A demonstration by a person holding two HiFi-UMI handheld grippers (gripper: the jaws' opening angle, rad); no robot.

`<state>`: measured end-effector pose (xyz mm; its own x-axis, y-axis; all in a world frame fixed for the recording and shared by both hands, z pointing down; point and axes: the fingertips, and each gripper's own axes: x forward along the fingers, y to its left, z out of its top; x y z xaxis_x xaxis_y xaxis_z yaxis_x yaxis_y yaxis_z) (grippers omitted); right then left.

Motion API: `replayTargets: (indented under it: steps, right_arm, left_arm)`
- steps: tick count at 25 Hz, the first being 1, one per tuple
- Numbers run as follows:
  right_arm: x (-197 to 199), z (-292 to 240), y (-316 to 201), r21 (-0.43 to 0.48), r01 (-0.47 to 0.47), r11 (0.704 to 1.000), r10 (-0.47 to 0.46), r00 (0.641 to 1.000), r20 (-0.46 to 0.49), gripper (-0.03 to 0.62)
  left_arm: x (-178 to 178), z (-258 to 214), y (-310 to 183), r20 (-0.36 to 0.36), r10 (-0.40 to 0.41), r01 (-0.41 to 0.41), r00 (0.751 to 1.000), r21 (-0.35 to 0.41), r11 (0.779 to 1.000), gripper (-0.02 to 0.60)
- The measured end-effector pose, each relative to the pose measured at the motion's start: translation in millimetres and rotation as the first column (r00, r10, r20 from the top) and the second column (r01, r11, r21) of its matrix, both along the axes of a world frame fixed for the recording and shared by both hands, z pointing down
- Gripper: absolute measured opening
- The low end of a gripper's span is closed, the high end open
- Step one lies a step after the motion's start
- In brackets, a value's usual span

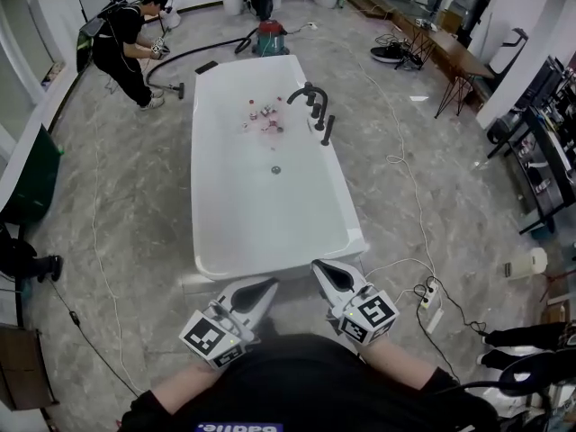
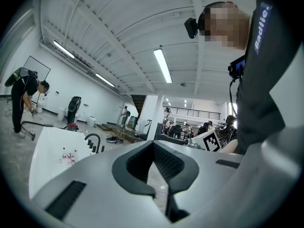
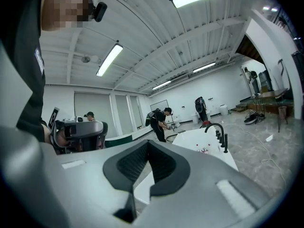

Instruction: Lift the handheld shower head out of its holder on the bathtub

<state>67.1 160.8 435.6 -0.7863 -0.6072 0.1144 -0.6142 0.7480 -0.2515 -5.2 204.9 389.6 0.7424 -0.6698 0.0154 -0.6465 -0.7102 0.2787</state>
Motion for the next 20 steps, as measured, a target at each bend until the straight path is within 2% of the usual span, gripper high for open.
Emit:
replayTargets:
  steps: [3, 10, 14, 20]
  right_arm:
    - [-25.3, -1.1, -37.4, -0.009, -0.023, 1.0, 0.023, 1.0, -0.011, 0.002]
    - [-75.3, -11.5, -116.3, 0.03, -0.092, 0.995, 0.093, 0.995, -0.041, 0.002]
    - [-82.1, -12.5, -148.2, 0.027, -0.118, 0.993, 0.119, 0.992, -0.035, 0.002]
    - [-68.3, -0.9, -180.6, 0.015, -0.112, 0.994, 0.112, 0.993, -0.028, 0.002]
  left_arm:
    - [-26.1, 0.0, -39.2, -0.015, 0.026, -0.026, 1.0, 0.0, 1.0, 0.0]
    - [-77.6, -2.1, -121.2, -0.03, 0.117, -0.116, 0.993, 0.025, 0.993, 0.0]
    - [-83.2, -3.6, -157.3, -0.035, 0.141, -0.14, 0.989, 0.035, 0.99, 0.0]
    - [-69.4, 2.7, -183.4, -0.028, 0.138, -0.137, 0.99, 0.03, 0.99, 0.0]
